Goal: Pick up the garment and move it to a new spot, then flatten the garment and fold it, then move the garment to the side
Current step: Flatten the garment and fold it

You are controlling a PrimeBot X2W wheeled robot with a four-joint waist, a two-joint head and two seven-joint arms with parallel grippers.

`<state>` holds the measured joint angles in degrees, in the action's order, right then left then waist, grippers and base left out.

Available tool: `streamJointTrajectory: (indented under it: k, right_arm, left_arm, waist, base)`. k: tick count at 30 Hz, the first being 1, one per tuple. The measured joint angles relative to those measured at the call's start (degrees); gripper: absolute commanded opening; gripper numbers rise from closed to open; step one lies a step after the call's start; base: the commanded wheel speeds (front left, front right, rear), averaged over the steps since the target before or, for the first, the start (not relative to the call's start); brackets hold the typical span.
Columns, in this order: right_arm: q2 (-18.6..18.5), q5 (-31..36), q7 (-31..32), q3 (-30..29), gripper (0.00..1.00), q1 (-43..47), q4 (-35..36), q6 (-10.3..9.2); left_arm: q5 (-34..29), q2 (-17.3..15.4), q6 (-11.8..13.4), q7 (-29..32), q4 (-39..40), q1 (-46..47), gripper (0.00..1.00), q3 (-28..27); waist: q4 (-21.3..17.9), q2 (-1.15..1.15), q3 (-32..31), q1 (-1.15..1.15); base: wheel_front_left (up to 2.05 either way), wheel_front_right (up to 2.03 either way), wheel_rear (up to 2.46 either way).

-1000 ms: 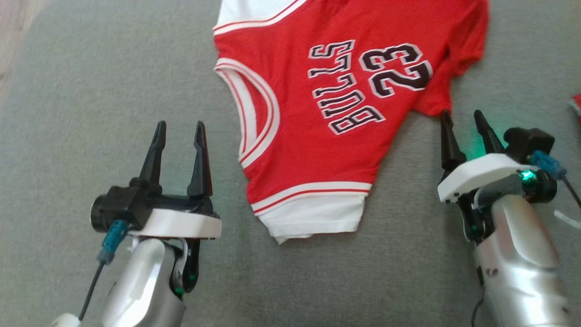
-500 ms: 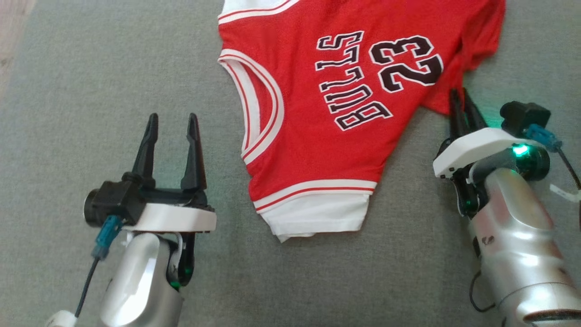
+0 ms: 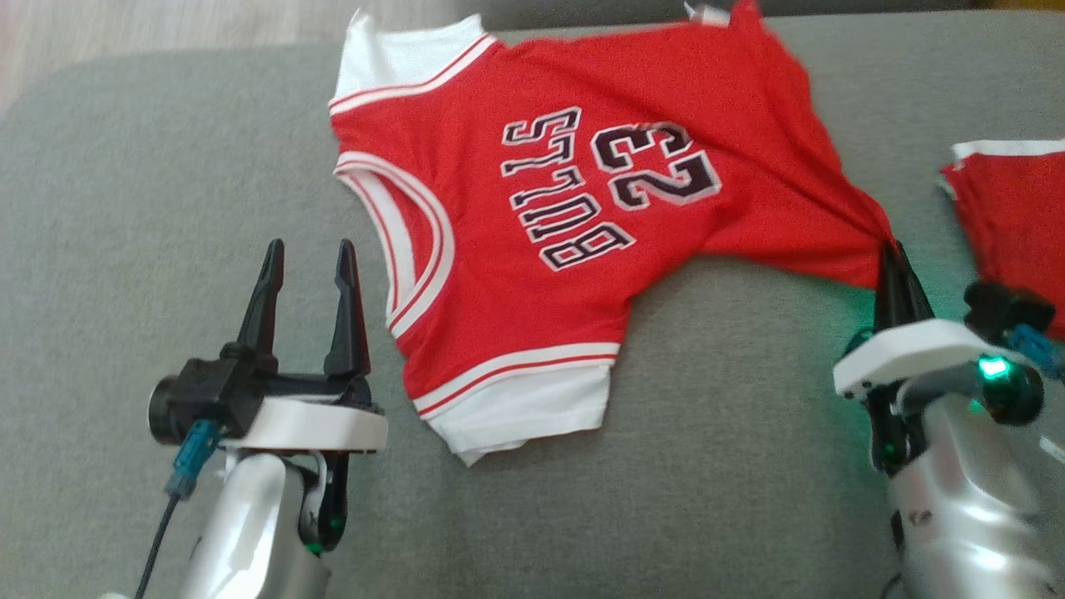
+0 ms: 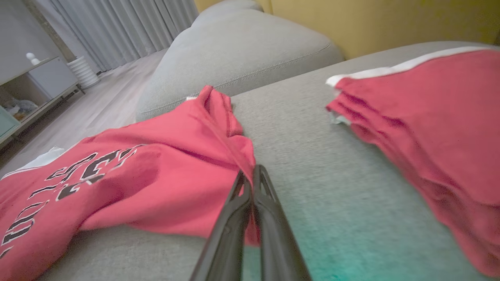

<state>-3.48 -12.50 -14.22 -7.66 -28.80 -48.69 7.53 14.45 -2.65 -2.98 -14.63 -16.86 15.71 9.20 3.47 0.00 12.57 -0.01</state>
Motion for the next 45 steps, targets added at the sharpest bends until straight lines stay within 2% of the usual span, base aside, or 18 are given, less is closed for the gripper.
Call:
streamJointTrajectory:
  k: [8, 17, 18, 19, 24, 29, 33, 39, 45]
  right_arm:
    - [0.3, 4.2, 1.5, -3.2, 0.00, 5.2, 6.5, 0.00]
    - [0.6, 10.6, 6.4, -5.6, 0.00, 8.5, 16.9, 0.00]
    - [0.7, 11.2, 6.8, -5.7, 0.48, 8.7, 18.1, 0.00]
    - [0.8, 12.2, 7.0, -5.9, 1.00, 9.1, 19.4, 0.00]
    - [0.7, 13.2, 5.1, -5.0, 1.00, 11.4, 25.3, 0.00]
    - [0.8, 7.1, 1.0, 4.2, 1.00, 15.8, 30.8, 0.00]
    - [0.9, 3.9, 0.1, 10.0, 1.00, 21.0, 33.5, 0.00]
    - [0.9, 3.4, -0.2, 10.5, 1.00, 22.2, 35.3, 0.00]
    - [0.8, 2.8, -0.2, 9.5, 1.00, 21.6, 36.2, 0.01]
  left_arm:
    - [0.0, 0.0, 0.0, 0.0, -0.4, -1.1, 1.00, -0.1]
    - [1.2, 0.0, 0.7, 0.0, -0.5, -2.7, 1.00, 0.4]
    - [1.2, 0.0, 0.8, 0.0, -0.5, -2.9, 1.00, 0.6]
    - [1.2, 0.0, 0.8, 0.0, -0.5, -2.9, 1.00, 0.8]
    - [1.8, 0.0, 1.0, 0.0, -0.5, -3.0, 1.00, 1.6]
    - [1.7, 0.0, 0.9, 0.0, -0.5, -3.2, 1.00, 1.7]
    - [0.9, 0.0, 0.4, 0.0, -1.5, -3.2, 1.00, 1.7]
    - [0.1, -0.4, -0.6, 1.0, -6.9, -2.6, 1.00, 2.2]
    - [-0.8, -2.3, -1.2, 7.4, -12.0, 2.3, 1.00, 3.9]
  waist:
    - [-3.5, 0.00, -3.9, 0.00]
    - [-4.9, 0.00, -6.5, 0.00]
    - [-5.0, 0.00, -6.7, 0.00]
    - [-5.0, 0.00, -6.9, 0.00]
    - [-5.0, 0.00, -7.2, 0.00]
    - [-5.3, 0.00, -6.8, 0.00]
    - [-5.9, 0.00, -5.8, 0.00]
    - [-7.3, 0.00, -3.9, 0.01]
    - [-8.4, 0.00, -1.2, 0.01]
  base:
    - [0.00, 0.00, 0.00]
    - [0.00, 0.00, 0.00]
    - [0.00, 0.00, 0.00]
    - [0.00, 0.00, 0.00]
    - [0.00, 0.00, 0.00]
    - [0.00, 0.00, 0.00]
    - [0.00, 0.00, 0.00]
    - [0.00, 0.00, 0.00]
    - [0.00, 0.00, 0.00]
